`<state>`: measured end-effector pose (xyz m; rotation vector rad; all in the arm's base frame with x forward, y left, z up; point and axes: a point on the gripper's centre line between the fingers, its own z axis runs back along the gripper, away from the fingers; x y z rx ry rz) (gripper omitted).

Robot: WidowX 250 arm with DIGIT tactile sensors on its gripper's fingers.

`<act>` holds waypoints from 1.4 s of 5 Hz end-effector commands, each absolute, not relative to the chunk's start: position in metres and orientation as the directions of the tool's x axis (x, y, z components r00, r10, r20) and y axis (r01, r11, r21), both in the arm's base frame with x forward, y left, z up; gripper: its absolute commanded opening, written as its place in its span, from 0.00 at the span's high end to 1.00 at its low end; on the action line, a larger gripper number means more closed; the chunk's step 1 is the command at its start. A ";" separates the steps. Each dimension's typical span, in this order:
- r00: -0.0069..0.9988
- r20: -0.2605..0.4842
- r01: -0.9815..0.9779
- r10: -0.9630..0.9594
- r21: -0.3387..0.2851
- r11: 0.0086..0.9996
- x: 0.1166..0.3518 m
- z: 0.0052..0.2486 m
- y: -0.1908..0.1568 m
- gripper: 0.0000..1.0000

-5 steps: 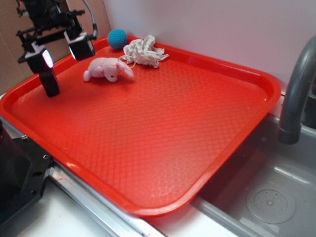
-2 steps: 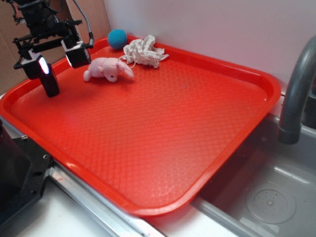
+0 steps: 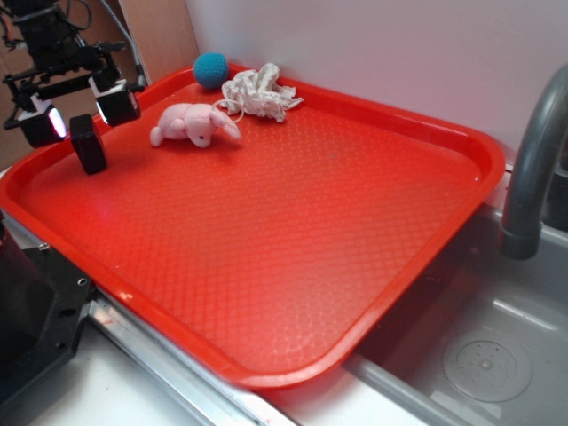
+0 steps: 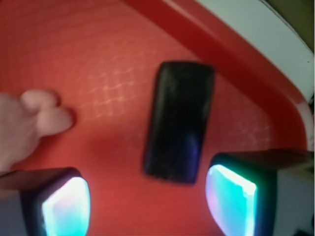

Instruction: Grab the black box.

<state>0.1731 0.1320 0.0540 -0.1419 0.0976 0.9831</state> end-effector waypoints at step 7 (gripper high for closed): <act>0.460 -0.131 -0.888 0.878 -0.049 0.458 0.205 0.007 0.146 0.14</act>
